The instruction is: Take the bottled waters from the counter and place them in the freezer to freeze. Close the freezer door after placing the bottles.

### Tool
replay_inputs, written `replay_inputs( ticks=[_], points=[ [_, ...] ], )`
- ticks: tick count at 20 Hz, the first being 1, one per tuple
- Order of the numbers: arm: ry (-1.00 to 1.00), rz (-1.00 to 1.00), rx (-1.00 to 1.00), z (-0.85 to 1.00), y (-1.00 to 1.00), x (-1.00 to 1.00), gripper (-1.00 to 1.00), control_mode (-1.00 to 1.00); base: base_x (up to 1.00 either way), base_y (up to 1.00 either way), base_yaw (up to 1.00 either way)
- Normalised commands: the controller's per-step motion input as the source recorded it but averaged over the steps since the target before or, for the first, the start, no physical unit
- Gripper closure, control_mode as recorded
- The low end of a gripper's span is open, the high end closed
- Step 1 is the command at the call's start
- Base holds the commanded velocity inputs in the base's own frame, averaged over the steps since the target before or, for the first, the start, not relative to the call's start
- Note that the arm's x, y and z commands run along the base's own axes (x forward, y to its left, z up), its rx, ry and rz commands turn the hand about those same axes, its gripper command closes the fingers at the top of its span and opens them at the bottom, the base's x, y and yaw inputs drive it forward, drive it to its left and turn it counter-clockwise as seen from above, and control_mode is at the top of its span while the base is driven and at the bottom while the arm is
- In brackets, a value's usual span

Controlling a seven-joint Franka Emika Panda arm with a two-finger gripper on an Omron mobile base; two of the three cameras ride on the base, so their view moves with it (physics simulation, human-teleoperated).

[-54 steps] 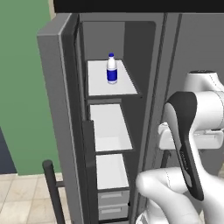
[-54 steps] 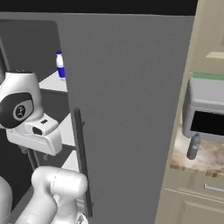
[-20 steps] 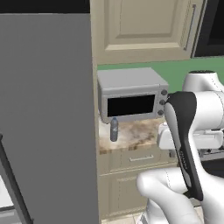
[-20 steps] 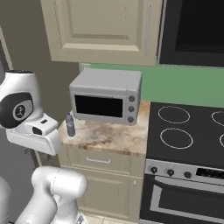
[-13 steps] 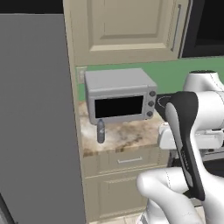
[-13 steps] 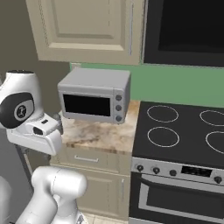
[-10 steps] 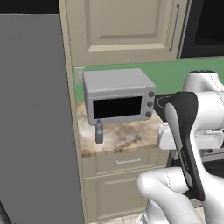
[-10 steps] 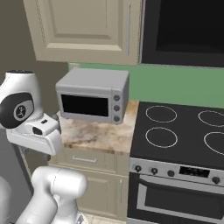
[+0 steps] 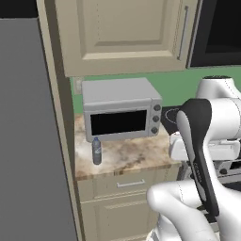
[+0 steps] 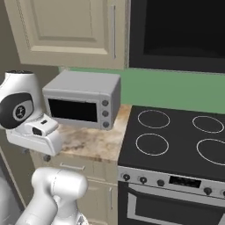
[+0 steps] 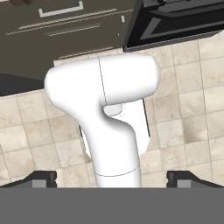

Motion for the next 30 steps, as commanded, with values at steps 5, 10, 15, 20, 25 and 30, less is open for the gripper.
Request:
replay_inputs(
  ticks=[5, 10, 15, 20, 25, 30],
  points=[
    [0.00, 0.00, 0.00, 0.00, 0.00, 0.00, -1.00, 1.00, 0.31, -0.40, 0.05],
    [0.00, 0.00, 0.00, 0.00, 0.00, 0.00, -1.00, 1.00, 0.23, -0.37, 0.04],
    [0.00, 0.00, 0.00, 0.00, 0.00, 0.00, -1.00, 1.00, 0.36, -0.23, 0.05],
    [0.00, 0.00, 0.00, 0.00, 0.00, 0.00, -1.00, 1.00, 0.50, -0.12, 0.05],
    [0.00, 0.00, 0.00, 0.00, 0.00, 0.00, -1.00, 1.00, 0.32, 0.00, 0.03],
    [0.00, 0.00, 0.00, 0.00, 0.00, 0.00, -1.00, 1.00, 0.12, 0.00, 0.04]
  ],
)
